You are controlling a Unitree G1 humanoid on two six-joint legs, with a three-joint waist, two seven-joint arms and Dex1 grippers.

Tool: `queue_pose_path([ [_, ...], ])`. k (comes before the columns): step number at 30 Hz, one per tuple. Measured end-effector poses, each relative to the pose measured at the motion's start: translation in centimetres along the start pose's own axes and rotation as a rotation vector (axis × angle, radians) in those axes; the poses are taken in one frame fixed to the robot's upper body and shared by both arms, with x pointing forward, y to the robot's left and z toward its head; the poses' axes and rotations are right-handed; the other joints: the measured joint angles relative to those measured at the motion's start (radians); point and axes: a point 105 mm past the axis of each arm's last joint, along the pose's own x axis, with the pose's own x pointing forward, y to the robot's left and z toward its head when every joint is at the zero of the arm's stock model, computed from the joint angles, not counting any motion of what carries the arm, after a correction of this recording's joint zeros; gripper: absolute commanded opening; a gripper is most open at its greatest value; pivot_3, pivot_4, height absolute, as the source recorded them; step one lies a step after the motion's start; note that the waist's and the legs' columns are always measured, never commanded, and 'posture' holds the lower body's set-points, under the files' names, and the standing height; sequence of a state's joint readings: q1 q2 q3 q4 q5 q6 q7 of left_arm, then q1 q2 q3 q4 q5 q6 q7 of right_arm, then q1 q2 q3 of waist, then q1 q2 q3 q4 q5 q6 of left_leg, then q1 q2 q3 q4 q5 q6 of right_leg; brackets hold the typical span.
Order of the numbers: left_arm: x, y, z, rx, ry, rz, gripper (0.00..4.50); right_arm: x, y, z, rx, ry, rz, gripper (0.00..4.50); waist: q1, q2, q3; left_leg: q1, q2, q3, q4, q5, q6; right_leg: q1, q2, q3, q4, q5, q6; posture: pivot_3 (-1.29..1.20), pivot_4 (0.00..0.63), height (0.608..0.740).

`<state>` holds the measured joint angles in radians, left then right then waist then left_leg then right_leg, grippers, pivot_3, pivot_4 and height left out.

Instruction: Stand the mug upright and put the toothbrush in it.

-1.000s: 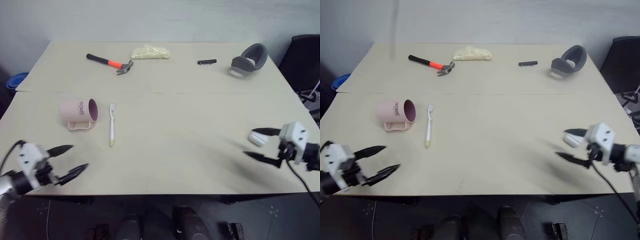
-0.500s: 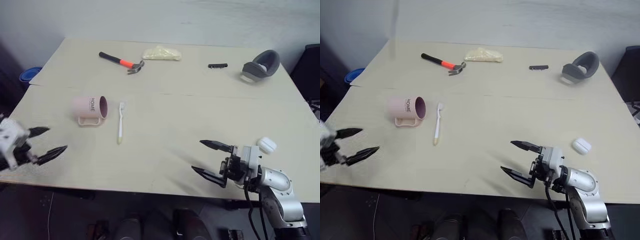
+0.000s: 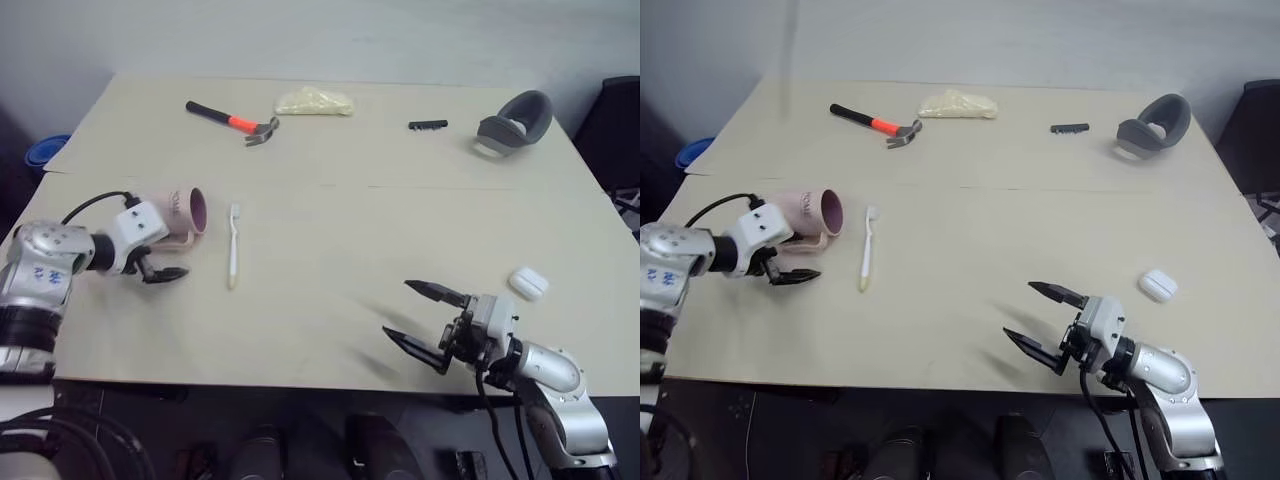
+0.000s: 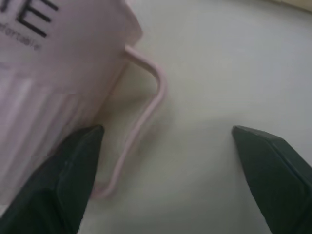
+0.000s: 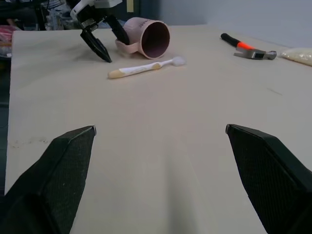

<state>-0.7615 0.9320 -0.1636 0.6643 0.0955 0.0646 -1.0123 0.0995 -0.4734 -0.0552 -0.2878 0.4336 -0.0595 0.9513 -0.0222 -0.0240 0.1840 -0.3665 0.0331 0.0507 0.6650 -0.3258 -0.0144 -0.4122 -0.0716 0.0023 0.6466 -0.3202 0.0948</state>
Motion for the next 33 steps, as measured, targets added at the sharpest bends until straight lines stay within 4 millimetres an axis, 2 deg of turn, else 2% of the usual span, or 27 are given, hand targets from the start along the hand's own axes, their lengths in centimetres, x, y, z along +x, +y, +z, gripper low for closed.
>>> queue_pose_path([
  [12, 1.5, 0.5, 0.4, -0.025, -0.043, -0.026, 0.02, 0.0, 0.5, 0.3, -0.002, 0.000, -0.062, 4.50, 0.015, 0.000, 0.000, 0.001, -0.002, -0.001, 0.000, 0.001, 0.001, 0.000, -0.001, 0.000, 0.001, 0.001, 0.002, 0.00, 0.150, 0.740],
  [14, 1.2, 1.1, 2.1, -0.106, -0.162, -0.021, 0.02, -0.2, 0.5, 0.1, 0.007, 0.010, -0.075, 4.50, 0.019, 0.000, 0.000, -0.001, -0.001, -0.001, 0.001, 0.001, 0.001, 0.000, -0.001, -0.001, 0.001, 0.001, 0.002, 0.00, 0.150, 0.740],
  [16, 0.6, 1.3, 4.9, -0.222, -0.335, -0.077, 0.02, -0.8, 0.6, 0.2, 0.015, 0.020, -0.096, 4.50, 0.026, 0.000, 0.000, -0.005, -0.002, -0.001, 0.003, 0.001, 0.001, 0.000, -0.002, -0.004, 0.004, 0.001, 0.002, 0.00, 0.150, 0.740],
  [18, -0.5, 0.9, 8.4, -0.231, -0.503, -0.173, 0.02, -2.0, 0.1, 0.8, 0.009, 0.030, -0.136, 4.50, 0.033, -0.001, 0.000, -0.009, -0.002, -0.001, 0.006, 0.002, -0.001, 0.000, -0.003, -0.006, 0.003, 0.001, 0.002, 0.00, 0.150, 0.740],
  [20, -2.6, 0.0, 12.9, -0.180, -0.706, -0.293, 0.02, -3.5, -0.2, 1.3, 0.011, 0.036, -0.176, 4.50, 0.038, -0.001, 0.000, -0.010, -0.002, -0.004, 0.009, 0.001, 0.000, 0.001, -0.003, -0.006, 0.001, 0.002, 0.003, 0.00, 0.150, 0.740],
  [22, -4.5, -1.6, 16.8, -0.129, -0.900, -0.437, 0.02, -4.9, -0.7, 1.6, 0.011, 0.038, -0.233, 4.50, 0.038, -0.001, 0.000, -0.008, -0.003, -0.004, 0.010, 0.000, 0.002, 0.003, -0.005, -0.005, 0.000, 0.003, 0.005, 0.00, 0.150, 0.740],
  [24, -4.4, -3.8, 19.3, -0.105, -1.020, -0.560, 0.02, -6.3, -0.9, 1.5, -0.001, 0.085, -0.263, 4.50, 0.038, 0.001, -0.001, -0.004, -0.004, -0.002, 0.012, -0.001, 0.004, 0.008, -0.005, -0.003, -0.002, 0.004, 0.008, 0.00, 0.150, 0.740],
  [26, -2.7, -5.8, 20.2, -0.133, -1.054, -0.645, 0.02, -7.0, -0.8, 1.2, -0.010, 0.123, -0.263, 4.50, 0.036, 0.001, -0.001, -0.002, -0.004, -0.002, 0.014, -0.004, 0.008, 0.010, -0.004, -0.002, -0.005, 0.004, 0.008, 0.00, 0.150, 0.740],
  [28, 0.5, -9.7, 21.3, -0.151, -1.120, -0.742, 0.02, -8.1, -0.7, 0.8, -0.039, 0.169, -0.291, 4.50, 0.037, 0.002, -0.002, -0.001, -0.004, -0.002, 0.015, -0.005, 0.010, 0.011, -0.003, -0.002, -0.007, 0.005, 0.009, 0.00, 0.150, 0.740],
  [30, 4.4, -14.8, 22.7, -0.167, -1.167, -0.832, 0.02, -8.7, -1.1, 1.0, -0.083, 0.183, -0.329, 4.50, 0.044, 0.001, -0.001, -0.003, -0.006, -0.001, 0.017, -0.005, 0.010, 0.011, -0.002, -0.001, -0.009, 0.006, 0.011, 0.00, 0.150, 0.740],
  [33, 6.9, -17.6, 23.7, -0.148, -1.171, -0.836, 0.02, -8.7, -1.2, 1.4, -0.113, 0.175, -0.354, 4.50, 0.041, 0.000, 0.000, -0.003, -0.006, 0.000, 0.017, -0.005, 0.009, 0.009, 0.001, 0.002, -0.010, 0.006, 0.011, 0.00, 0.150, 0.740],
])
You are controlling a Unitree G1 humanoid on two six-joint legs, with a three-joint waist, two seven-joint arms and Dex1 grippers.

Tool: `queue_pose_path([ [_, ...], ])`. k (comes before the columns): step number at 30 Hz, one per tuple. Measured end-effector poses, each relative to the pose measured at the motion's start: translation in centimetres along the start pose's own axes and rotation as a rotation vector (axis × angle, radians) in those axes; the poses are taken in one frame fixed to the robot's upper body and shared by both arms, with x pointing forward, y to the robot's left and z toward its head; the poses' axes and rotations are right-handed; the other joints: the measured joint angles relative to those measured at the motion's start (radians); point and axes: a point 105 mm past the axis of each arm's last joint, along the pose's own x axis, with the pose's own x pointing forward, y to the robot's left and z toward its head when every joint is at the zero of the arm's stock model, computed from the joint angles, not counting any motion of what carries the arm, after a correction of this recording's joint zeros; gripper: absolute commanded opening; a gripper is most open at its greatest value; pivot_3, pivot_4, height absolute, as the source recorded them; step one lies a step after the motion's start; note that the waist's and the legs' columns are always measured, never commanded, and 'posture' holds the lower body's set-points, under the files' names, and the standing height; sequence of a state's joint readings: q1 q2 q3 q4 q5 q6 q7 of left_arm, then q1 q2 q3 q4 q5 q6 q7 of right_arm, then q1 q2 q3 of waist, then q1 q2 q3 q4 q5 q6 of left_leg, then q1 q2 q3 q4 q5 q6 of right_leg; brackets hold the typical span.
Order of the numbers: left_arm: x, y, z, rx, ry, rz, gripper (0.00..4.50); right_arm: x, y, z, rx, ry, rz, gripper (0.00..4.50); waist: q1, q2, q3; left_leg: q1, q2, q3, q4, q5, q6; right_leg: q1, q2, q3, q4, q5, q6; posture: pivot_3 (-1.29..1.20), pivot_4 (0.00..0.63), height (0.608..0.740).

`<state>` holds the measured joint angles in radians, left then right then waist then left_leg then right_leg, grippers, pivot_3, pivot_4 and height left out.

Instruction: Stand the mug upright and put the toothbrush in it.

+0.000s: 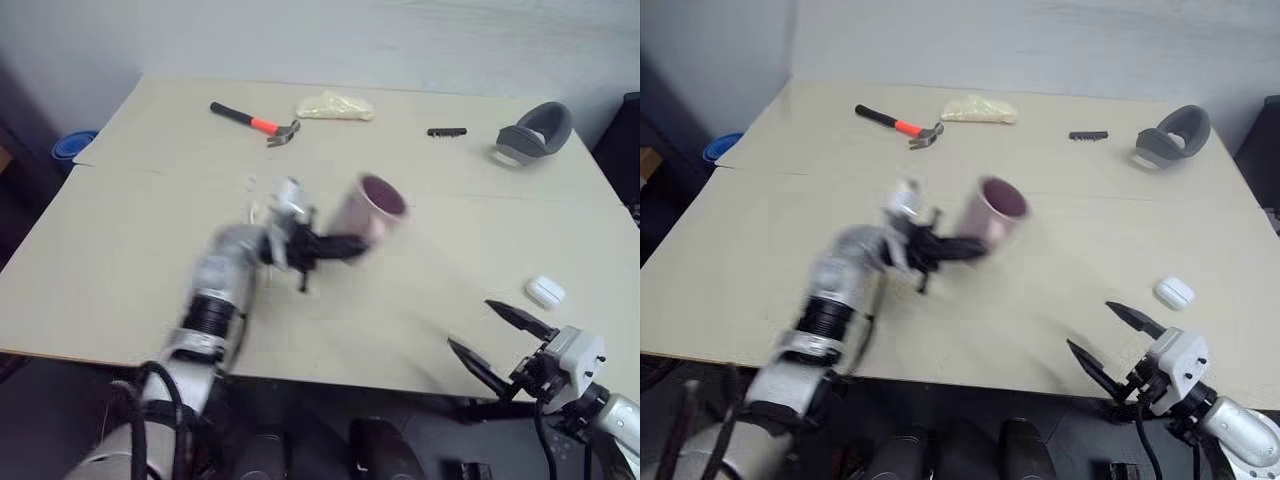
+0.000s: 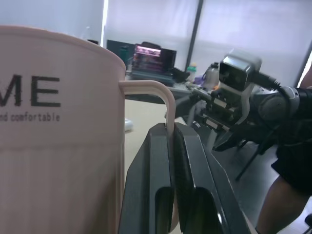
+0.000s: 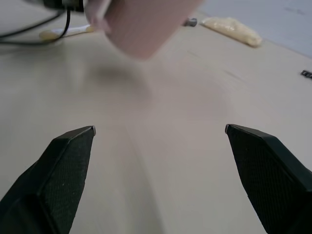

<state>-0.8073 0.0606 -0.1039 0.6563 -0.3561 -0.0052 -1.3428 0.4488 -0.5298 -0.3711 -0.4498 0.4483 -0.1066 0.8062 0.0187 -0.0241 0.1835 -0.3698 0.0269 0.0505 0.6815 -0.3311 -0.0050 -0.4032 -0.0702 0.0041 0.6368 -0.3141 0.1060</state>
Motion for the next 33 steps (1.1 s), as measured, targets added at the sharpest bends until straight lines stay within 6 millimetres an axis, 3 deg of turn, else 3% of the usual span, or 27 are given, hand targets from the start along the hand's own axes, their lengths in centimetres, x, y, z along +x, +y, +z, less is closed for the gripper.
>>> queue_pose_path([
  [3, 0.3, 0.4, -2.0, 0.086, 0.067, 0.032, 0.02, -0.2, 0.2, 0.6, 0.000, -0.011, -0.039, 4.50, -0.006, 0.002, -0.001, 0.001, 0.001, -0.001, -0.001, -0.001, -0.001, -0.001, 0.003, 0.003, 0.000, 0.000, 0.000, 0.00, 0.150, 0.740],
  [6, 0.2, 0.9, -3.4, 0.078, 0.063, 0.113, 0.73, 0.0, 0.6, 1.6, -0.010, -0.032, -0.056, 4.50, -0.005, 0.002, -0.001, 0.000, 0.001, -0.002, -0.001, -0.002, 0.000, -0.002, 0.002, 0.003, 0.000, 0.000, 0.000, 0.00, 0.150, 0.740],
  [11, -1.2, 1.2, -3.7, 0.080, 0.068, 0.171, 2.24, 0.4, 0.9, 2.1, -0.011, -0.046, -0.064, 4.50, -0.001, 0.002, -0.001, 0.000, 0.001, -0.001, -0.001, -0.002, 0.001, -0.002, 0.002, 0.002, 0.000, 0.000, 0.000, 0.00, 0.150, 0.740],
  [14, -2.5, 1.2, -3.3, 0.086, 0.086, 0.184, 3.11, 0.7, 0.8, 2.3, -0.011, -0.053, -0.062, 4.50, 0.000, 0.002, -0.001, 0.000, 0.002, -0.002, -0.001, -0.002, 0.001, -0.002, 0.002, 0.002, 0.000, 0.000, 0.000, 0.00, 0.150, 0.740],
  [19, -4.5, 0.7, -0.6, 0.192, 0.169, 0.189, 4.47, 1.7, 0.7, 1.8, 0.018, -0.070, -0.017, 4.50, -0.002, 0.003, -0.002, 0.000, 0.004, -0.002, -0.001, -0.002, 0.001, -0.002, 0.001, 0.003, 0.001, 0.000, 0.000, 0.00, 0.150, 0.740],
  [24, -7.7, -1.7, -0.3, 0.182, 0.295, 0.218, 4.47, 2.9, 0.8, 0.8, 0.058, -0.066, 0.052, 4.50, -0.011, 0.005, -0.002, 0.000, 0.005, -0.002, -0.001, -0.002, 0.001, -0.002, -0.001, 0.003, 0.001, 0.000, 0.000, 0.00, 0.150, 0.740],
  [27, -11.7, -4.0, 0.6, 0.150, 0.353, 0.345, 4.47, 4.1, 0.5, 0.8, 0.053, -0.097, 0.098, 4.50, -0.029, 0.005, -0.002, 0.001, 0.006, -0.003, -0.002, -0.002, 0.000, -0.002, -0.008, 0.004, 0.003, -0.001, -0.001, 0.00, 0.150, 0.740],
  [33, -22.2, -6.7, 5.0, 0.192, 0.365, 0.872, 4.47, 5.5, 1.3, 1.0, 0.067, -0.166, 0.232, 4.50, -0.027, 0.006, -0.002, 0.000, 0.005, -0.007, -0.003, -0.002, 0.000, -0.002, -0.010, 0.003, 0.001, -0.002, -0.003, 0.00, 0.150, 0.740],
])
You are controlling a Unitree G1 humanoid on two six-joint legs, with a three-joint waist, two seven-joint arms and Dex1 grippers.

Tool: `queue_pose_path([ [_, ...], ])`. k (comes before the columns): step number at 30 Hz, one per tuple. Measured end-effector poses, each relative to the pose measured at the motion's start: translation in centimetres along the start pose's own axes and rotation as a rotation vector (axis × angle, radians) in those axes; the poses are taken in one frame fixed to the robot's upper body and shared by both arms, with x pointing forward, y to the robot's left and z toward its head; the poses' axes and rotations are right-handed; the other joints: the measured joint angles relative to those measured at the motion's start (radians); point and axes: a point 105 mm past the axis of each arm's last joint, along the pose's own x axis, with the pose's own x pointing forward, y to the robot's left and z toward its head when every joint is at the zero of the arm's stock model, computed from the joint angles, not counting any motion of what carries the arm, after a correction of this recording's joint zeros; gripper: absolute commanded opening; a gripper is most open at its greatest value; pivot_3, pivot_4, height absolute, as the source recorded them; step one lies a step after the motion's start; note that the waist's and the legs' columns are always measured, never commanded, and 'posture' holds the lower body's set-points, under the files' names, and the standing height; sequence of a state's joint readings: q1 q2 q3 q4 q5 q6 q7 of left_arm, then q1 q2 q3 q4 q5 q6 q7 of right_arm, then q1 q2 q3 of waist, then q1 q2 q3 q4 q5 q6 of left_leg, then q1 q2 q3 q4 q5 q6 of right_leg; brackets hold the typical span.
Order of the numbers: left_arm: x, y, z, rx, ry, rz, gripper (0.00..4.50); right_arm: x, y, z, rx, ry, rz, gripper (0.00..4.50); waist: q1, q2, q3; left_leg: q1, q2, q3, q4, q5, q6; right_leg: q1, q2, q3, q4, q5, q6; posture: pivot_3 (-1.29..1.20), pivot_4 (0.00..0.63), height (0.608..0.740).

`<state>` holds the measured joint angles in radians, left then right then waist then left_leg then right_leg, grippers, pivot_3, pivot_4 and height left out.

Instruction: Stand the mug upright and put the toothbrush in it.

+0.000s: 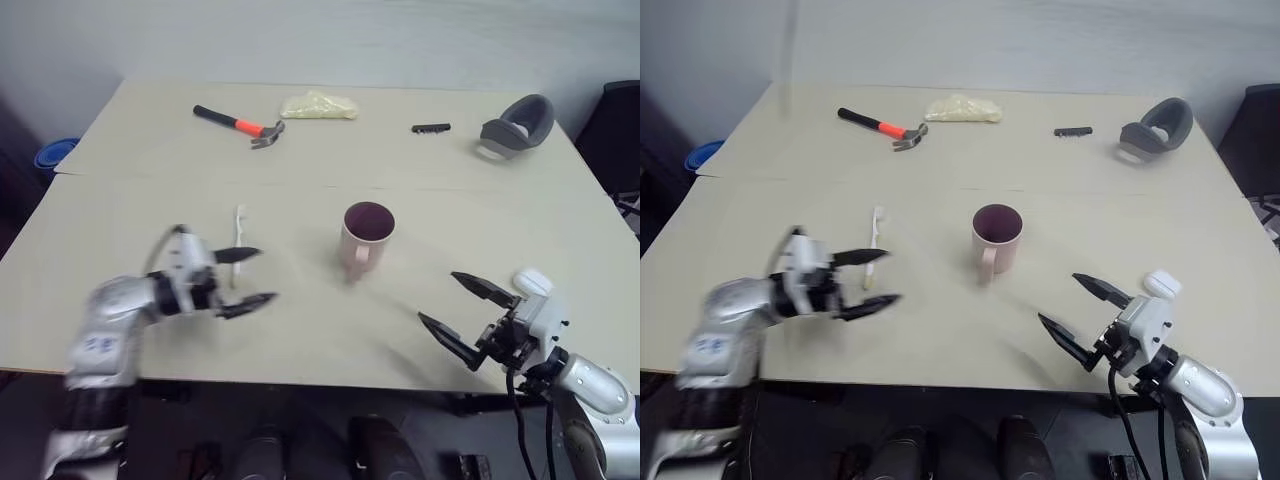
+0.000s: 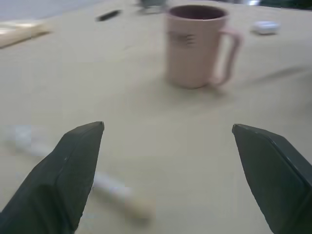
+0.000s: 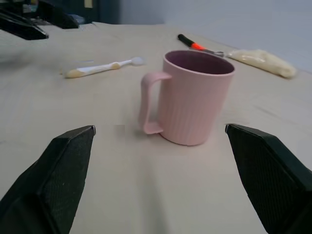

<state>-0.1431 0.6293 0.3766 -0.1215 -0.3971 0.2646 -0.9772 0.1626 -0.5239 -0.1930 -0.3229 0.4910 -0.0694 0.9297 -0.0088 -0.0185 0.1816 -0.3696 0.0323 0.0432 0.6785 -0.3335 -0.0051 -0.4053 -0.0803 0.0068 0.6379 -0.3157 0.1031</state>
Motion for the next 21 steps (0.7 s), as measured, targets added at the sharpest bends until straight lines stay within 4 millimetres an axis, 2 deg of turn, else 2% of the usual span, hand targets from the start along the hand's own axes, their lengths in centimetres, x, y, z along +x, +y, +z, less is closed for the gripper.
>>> queue_pose_path([
  [3, -5.4, 3.0, -1.7, -0.082, 0.088, 0.303, 4.47, 0.5, 0.5, 0.5, -0.081, -0.040, 0.078, 4.50, 0.002, 0.000, 0.000, 0.000, -0.001, 0.000, 0.000, 0.000, 0.000, 0.000, -0.001, -0.001, -0.001, 0.000, 0.000, 0.00, 0.150, 0.740],
  [6, -11.1, 4.1, -3.5, -0.192, 0.229, 0.531, 4.47, 0.5, 0.7, 0.8, -0.152, -0.066, 0.108, 4.50, 0.003, -0.001, 0.000, 0.000, 0.000, -0.001, -0.002, -0.001, 0.000, 0.001, -0.001, -0.001, -0.002, 0.000, 0.000, 0.00, 0.150, 0.740],
  [7, -11.9, 4.1, -3.9, -0.218, 0.289, 0.560, 4.47, 0.5, 0.7, 0.6, -0.154, -0.065, 0.110, 4.50, 0.008, -0.001, 0.000, 0.000, -0.001, -0.003, -0.002, -0.001, 0.000, 0.002, -0.002, -0.001, -0.002, 0.000, 0.000, 0.00, 0.150, 0.740],
  [9, -12.4, 4.3, -4.0, -0.268, 0.377, 0.598, 4.47, 0.4, 0.5, 0.4, -0.150, -0.061, 0.108, 4.50, 0.016, -0.001, 0.000, 0.001, -0.002, -0.007, -0.002, -0.001, 0.000, 0.005, -0.004, -0.003, -0.003, 0.000, 0.000, 0.00, 0.150, 0.740],
  [11, -10.8, 4.6, -2.8, -0.326, 0.391, 0.574, 4.47, 0.3, 0.4, 0.2, -0.148, -0.054, 0.108, 4.50, 0.024, -0.001, 0.000, 0.003, -0.003, -0.009, -0.001, 0.000, 0.000, 0.009, -0.007, -0.005, -0.004, 0.000, -0.001, 0.00, 0.150, 0.740],
  [13, -7.2, 4.6, -0.7, -0.410, 0.331, 0.483, 4.47, 0.1, 0.4, 0.1, -0.150, -0.042, 0.117, 4.50, 0.034, -0.001, 0.000, 0.003, -0.004, -0.011, -0.001, 0.000, -0.001, 0.012, -0.010, -0.009, -0.004, 0.000, -0.001, 0.00, 0.150, 0.740],
  [14, -4.8, 4.4, 0.7, -0.445, 0.311, 0.424, 4.47, 0.1, 0.4, 0.1, -0.151, -0.041, 0.120, 4.50, 0.035, -0.001, 0.000, 0.002, -0.004, -0.012, -0.001, 0.001, -0.001, 0.012, -0.011, -0.012, -0.004, 0.000, -0.001, 0.00, 0.150, 0.740],
  [16, -1.7, 3.5, 2.1, -0.481, 0.331, 0.334, 4.47, -0.2, 0.3, 0.0, -0.152, -0.034, 0.105, 4.50, 0.026, 0.000, -0.001, 0.002, -0.006, -0.010, -0.002, 0.001, -0.004, 0.012, -0.011, -0.011, -0.003, 0.000, 0.000, 0.00, 0.150, 0.740],
  [18, 0.8, 2.4, 2.4, -0.512, 0.380, 0.267, 4.47, -0.5, 0.1, -0.4, -0.138, -0.020, 0.085, 4.50, 0.013, 0.000, -0.001, 0.001, -0.005, -0.007, -0.002, 0.003, -0.007, 0.010, -0.007, -0.012, -0.002, 0.000, 0.000, 0.00, 0.150, 0.740],
  [21, 4.8, 2.0, 1.3, -0.548, 0.457, 0.257, 4.47, -1.0, 0.2, -1.0, -0.117, 0.003, 0.064, 4.50, 0.001, 0.000, -0.001, 0.001, -0.003, -0.003, -0.002, 0.002, -0.007, 0.009, 0.002, -0.013, -0.003, 0.000, 0.000, 0.00, 0.150, 0.740],
])
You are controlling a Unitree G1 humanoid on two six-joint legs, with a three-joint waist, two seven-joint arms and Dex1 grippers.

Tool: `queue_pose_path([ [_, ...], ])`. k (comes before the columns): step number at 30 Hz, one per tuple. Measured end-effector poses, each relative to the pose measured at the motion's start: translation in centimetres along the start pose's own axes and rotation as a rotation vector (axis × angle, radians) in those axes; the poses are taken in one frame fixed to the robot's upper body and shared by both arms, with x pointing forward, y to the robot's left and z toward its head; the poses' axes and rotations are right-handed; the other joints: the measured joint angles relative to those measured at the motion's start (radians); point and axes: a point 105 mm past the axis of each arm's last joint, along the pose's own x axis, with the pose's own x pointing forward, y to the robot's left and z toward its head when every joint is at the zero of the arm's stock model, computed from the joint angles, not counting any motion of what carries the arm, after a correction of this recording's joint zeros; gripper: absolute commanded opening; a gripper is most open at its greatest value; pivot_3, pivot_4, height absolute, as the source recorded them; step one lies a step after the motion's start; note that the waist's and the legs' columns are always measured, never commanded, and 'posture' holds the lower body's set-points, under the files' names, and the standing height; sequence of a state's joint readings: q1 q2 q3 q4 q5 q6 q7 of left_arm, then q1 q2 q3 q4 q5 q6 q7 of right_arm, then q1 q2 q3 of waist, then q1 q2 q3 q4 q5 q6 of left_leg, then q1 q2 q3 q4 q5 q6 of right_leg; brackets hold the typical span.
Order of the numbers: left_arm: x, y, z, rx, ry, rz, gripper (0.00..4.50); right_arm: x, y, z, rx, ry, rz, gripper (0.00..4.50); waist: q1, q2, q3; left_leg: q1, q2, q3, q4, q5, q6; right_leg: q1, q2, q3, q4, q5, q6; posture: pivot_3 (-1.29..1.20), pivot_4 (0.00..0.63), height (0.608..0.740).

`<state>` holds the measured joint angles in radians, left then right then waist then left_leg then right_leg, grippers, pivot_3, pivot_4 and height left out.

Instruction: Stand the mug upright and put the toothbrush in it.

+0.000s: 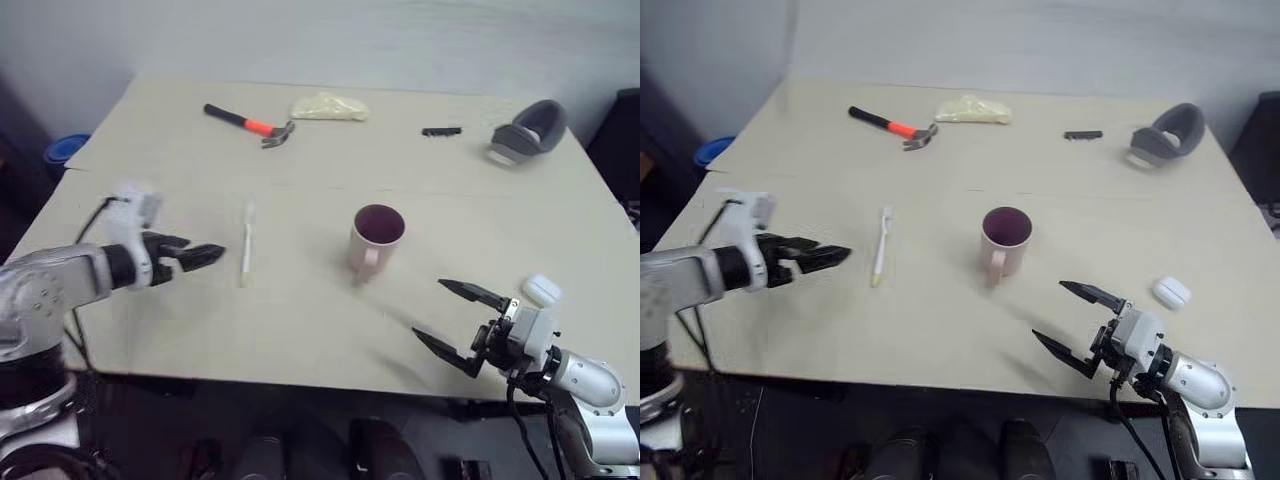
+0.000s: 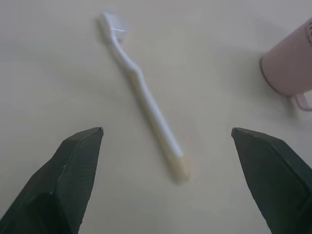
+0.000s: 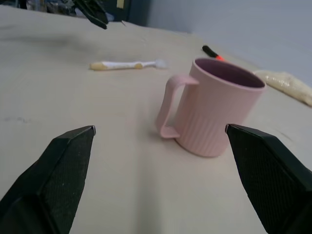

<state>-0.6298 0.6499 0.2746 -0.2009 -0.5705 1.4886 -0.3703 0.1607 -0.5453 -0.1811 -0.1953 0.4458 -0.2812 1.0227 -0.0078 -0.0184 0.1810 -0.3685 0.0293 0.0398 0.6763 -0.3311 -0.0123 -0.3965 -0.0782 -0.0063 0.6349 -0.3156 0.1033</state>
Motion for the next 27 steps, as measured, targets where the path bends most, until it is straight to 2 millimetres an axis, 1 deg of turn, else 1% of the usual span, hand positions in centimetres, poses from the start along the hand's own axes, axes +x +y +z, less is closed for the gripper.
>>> queue_pose_path([
  [1, 1.0, 0.0, 0.1, -0.005, 0.017, 0.022, 4.47, 0.1, 0.1, -0.1, 0.001, 0.003, 0.000, 4.50, -0.001, 0.000, 0.000, 0.000, 0.000, 0.000, 0.000, 0.000, 0.000, 0.000, 0.001, 0.000, 0.000, 0.000, 0.000, 0.00, 0.150, 0.740],
  [2, 2.5, 0.2, 0.2, -0.014, 0.040, 0.049, 4.47, 0.0, 0.1, -0.2, 0.004, 0.007, -0.011, 4.50, -0.001, 0.000, 0.000, 0.001, 0.000, 0.001, 0.000, 0.000, 0.000, -0.001, 0.001, 0.000, 0.001, 0.000, 0.000, 0.00, 0.150, 0.740],
  [4, 4.6, 0.5, -0.1, -0.010, 0.085, 0.093, 4.47, 0.1, 0.0, -0.2, 0.003, 0.009, -0.030, 4.50, -0.002, 0.000, 0.000, 0.001, 0.000, 0.002, 0.001, 0.001, -0.001, -0.001, 0.002, 0.001, 0.001, 0.000, 0.000, 0.00, 0.150, 0.740],
  [5, 5.3, 0.7, -0.4, 0.000, 0.104, 0.113, 4.47, 0.1, -0.1, -0.3, 0.003, 0.010, -0.042, 4.50, -0.003, 0.000, 0.000, 0.001, 0.000, 0.002, 0.001, 0.001, -0.002, -0.001, 0.003, 0.001, 0.001, 0.000, 0.000, 0.00, 0.150, 0.740],
  [7, 6.7, 0.7, 0.3, 0.034, 0.105, 0.131, 4.47, 0.0, 0.0, -0.3, 0.008, 0.010, -0.081, 4.50, 0.004, 0.000, 0.000, 0.002, 0.001, 0.001, 0.001, 0.002, -0.002, -0.001, 0.002, 0.001, 0.000, 0.000, 0.000, 0.00, 0.150, 0.740],
  [9, 7.5, 0.4, 0.5, 0.062, 0.117, 0.121, 4.47, -0.2, 0.2, 0.0, 0.009, 0.006, -0.102, 4.50, 0.006, 0.001, -0.001, 0.002, 0.000, 0.002, 0.001, 0.002, -0.002, -0.001, 0.001, 0.002, 0.001, 0.000, 0.000, 0.00, 0.150, 0.740],
  [12, 8.4, -0.1, 0.5, 0.100, 0.154, 0.081, 3.87, -0.5, 0.7, 0.3, 0.015, 0.007, -0.133, 4.50, 0.014, 0.004, -0.002, 0.003, -0.001, 0.001, 0.003, 0.002, -0.002, 0.001, 0.001, 0.001, 0.001, 0.000, 0.000, 0.00, 0.150, 0.740],
  [14, 8.8, -0.2, 0.4, 0.123, 0.172, 0.058, 3.30, -0.7, 1.0, 0.4, 0.021, 0.013, -0.149, 4.50, 0.020, 0.007, -0.004, 0.005, -0.001, 0.002, 0.003, 0.002, -0.001, 0.002, 0.000, 0.002, 0.000, 0.000, 0.000, 0.00, 0.150, 0.740],
  [16, 9.1, -0.3, 0.3, 0.147, 0.180, 0.048, 2.70, -0.9, 1.0, 0.2, 0.022, 0.026, -0.161, 4.50, 0.024, 0.007, -0.004, 0.008, -0.001, 0.003, 0.002, 0.001, 0.000, 0.005, 0.000, 0.003, -0.001, 0.000, 0.000, 0.00, 0.150, 0.740],
  [20, 9.3, -0.2, 0.2, 0.169, 0.183, 0.029, 1.54, -1.4, 0.8, 0.1, 0.019, 0.042, -0.192, 4.50, 0.028, 0.008, -0.005, 0.009, -0.001, 0.003, 0.002, 0.001, 0.000, 0.006, 0.000, 0.004, -0.001, 0.000, 0.000, 0.00, 0.150, 0.740],
  [22, 9.2, -0.1, 0.2, 0.158, 0.185, 0.013, 0.96, -1.6, 0.8, 0.0, 0.023, 0.048, -0.196, 4.50, 0.028, 0.008, -0.005, 0.009, -0.001, 0.004, 0.002, 0.001, 0.001, 0.005, 0.001, 0.005, -0.001, 0.000, 0.000, 0.00, 0.150, 0.740],
  [24, 9.0, -0.1, 0.1, 0.107, 0.175, -0.034, 0.36, -1.6, 0.9, -0.1, 0.024, 0.051, -0.199, 4.50, 0.027, 0.008, -0.005, 0.009, -0.001, 0.005, 0.001, 0.001, 0.001, 0.005, 0.001, 0.005, -0.001, 0.000, 0.000, 0.00, 0.150, 0.740],
  [25, 9.0, -0.1, 0.0, 0.089, 0.165, -0.062, 0.11, -1.7, 0.9, -0.1, 0.025, 0.053, -0.198, 4.50, 0.027, 0.008, -0.005, 0.009, -0.001, 0.006, 0.001, 0.001, 0.001, 0.005, 0.001, 0.005, -0.001, 0.000, 0.000, 0.00, 0.150, 0.740],
  [27, 8.7, -0.2, -0.2, 0.059, 0.124, -0.134, 0.06, -1.8, 1.1, 0.0, 0.022, 0.059, -0.194, 4.50, 0.024, 0.008, -0.005, 0.009, 0.000, 0.007, 0.001, 0.001, 0.001, 0.004, 0.001, 0.006, 0.000, 0.000, 0.000, 0.00, 0.150, 0.740],
])
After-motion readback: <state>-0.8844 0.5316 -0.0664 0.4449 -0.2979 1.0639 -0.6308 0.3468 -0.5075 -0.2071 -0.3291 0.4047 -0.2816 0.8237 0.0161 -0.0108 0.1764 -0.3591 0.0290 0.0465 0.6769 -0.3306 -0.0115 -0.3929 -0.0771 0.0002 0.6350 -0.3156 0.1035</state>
